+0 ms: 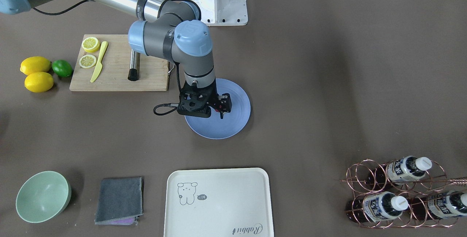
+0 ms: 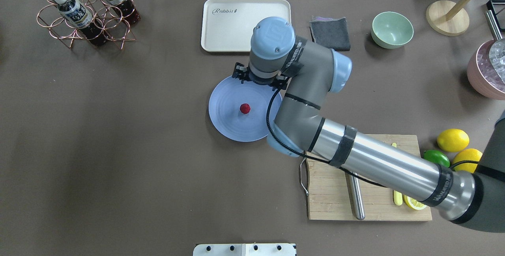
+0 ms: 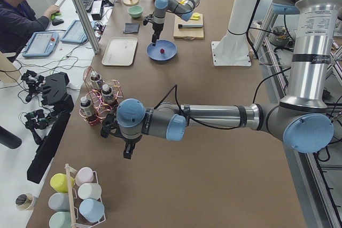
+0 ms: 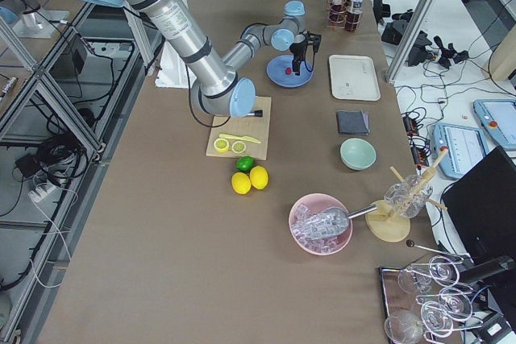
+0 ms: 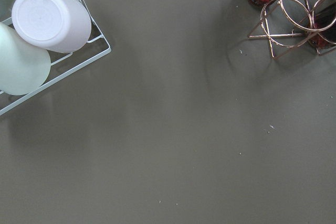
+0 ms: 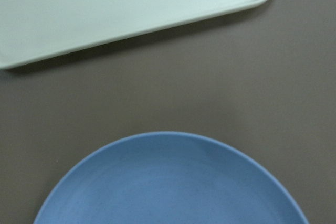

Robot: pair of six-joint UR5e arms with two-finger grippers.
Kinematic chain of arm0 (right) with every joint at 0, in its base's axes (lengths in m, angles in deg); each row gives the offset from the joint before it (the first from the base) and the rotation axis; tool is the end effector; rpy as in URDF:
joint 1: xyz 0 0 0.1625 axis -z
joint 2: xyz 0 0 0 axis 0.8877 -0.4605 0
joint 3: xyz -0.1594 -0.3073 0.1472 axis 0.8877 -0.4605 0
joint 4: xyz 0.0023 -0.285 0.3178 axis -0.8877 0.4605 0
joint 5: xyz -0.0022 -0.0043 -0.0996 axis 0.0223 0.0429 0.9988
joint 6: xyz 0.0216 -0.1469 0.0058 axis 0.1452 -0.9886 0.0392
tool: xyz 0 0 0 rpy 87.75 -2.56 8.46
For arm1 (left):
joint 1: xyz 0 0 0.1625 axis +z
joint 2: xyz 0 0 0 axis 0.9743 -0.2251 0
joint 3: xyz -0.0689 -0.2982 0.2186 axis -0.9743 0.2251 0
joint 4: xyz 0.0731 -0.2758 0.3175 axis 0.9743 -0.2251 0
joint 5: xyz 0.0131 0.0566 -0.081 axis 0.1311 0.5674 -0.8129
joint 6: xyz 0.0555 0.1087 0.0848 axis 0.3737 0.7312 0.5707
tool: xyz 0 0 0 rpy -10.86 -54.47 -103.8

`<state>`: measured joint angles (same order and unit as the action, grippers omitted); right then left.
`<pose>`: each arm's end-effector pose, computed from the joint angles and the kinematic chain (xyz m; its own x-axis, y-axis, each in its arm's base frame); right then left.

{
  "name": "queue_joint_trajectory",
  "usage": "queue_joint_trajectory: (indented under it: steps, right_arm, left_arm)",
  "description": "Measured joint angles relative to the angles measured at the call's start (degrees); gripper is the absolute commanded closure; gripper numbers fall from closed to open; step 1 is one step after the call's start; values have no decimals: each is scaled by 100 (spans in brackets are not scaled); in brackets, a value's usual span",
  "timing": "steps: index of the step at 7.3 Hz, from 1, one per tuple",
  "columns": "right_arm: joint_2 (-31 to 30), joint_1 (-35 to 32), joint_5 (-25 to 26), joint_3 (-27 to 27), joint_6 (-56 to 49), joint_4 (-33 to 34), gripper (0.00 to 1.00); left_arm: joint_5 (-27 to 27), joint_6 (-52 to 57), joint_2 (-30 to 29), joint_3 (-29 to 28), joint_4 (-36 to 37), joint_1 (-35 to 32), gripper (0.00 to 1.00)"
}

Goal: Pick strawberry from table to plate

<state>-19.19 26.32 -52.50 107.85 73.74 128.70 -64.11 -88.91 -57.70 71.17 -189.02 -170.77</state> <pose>-0.5708 -0.5310 0.1944 0.6187 0.2053 0.7583 -0.2724 0.9614 -0.0381 -0.0510 -0.5412 0.6022 0.6178 0.1391 -0.7739 0.0577 0.9736 0.2210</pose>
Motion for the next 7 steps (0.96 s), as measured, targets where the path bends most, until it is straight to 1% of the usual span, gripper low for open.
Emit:
queue_joint_trajectory:
  steps: [2, 3, 5, 6, 7]
  right_arm:
    - [-699, -874, -793, 655, -990, 200, 0]
    - [-1044, -1311, -1086, 1006, -1644, 507, 0]
    - [-1875, -2090, -1413, 1775, -3200, 1171, 0]
    - [-2361, -2493, -1674, 2051, -3982, 1317, 0]
    - [-2827, -2894, -1922, 2210, -4745, 1363, 0]
  left_arm:
    - [-58, -2, 70, 24, -1, 0, 2]
    - [-63, -3, 146, 84, -5, 0, 2]
    - [-66, -1, 205, 142, -13, 0, 2]
    - [-66, -2, 204, 143, -14, 0, 2]
    - [-66, -6, 198, 138, -11, 0, 2]
